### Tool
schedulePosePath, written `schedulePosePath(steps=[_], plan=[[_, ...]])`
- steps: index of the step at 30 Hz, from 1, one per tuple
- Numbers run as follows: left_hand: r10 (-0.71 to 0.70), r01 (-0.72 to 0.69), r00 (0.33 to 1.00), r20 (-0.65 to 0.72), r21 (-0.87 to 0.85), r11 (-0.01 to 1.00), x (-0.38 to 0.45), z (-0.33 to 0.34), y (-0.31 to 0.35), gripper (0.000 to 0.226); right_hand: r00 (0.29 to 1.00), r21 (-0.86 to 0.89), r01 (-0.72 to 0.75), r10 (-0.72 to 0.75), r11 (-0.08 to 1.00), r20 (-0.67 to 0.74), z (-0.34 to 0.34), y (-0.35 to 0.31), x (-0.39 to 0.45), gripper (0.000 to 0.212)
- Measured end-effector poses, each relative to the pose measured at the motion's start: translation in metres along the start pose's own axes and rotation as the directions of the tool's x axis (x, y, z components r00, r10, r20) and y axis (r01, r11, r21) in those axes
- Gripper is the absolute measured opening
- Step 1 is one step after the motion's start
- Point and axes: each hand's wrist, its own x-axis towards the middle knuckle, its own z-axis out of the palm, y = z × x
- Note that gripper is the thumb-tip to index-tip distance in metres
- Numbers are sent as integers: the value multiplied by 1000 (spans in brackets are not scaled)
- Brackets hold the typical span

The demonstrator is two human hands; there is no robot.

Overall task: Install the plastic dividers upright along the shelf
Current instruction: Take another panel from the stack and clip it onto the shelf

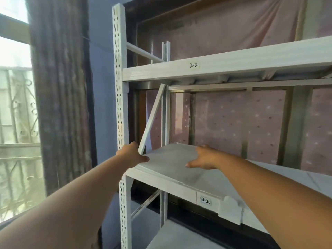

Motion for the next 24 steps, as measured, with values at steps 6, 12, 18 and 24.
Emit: schedulePosePath(steps=[6, 12, 18, 24], plan=[[-62, 62, 998, 0, -38, 997, 4, -10, -52, 97, 993, -11, 75, -73, 997, 95, 35, -59, 27, 105], [-109, 112, 993, 36, -86, 990, 6, 5, -80, 93, 982, 5, 99, -99, 995, 162, 71, -84, 44, 98], [-144, 150, 985, 92, -59, 987, 5, 23, -90, 62, 977, -61, 142, -130, 988, 169, 91, -87, 48, 86], [-211, 254, 960, 184, -255, 933, -2, 44, -89, 86, 973, -180, 204, -178, 962, 149, 82, -86, 42, 69]])
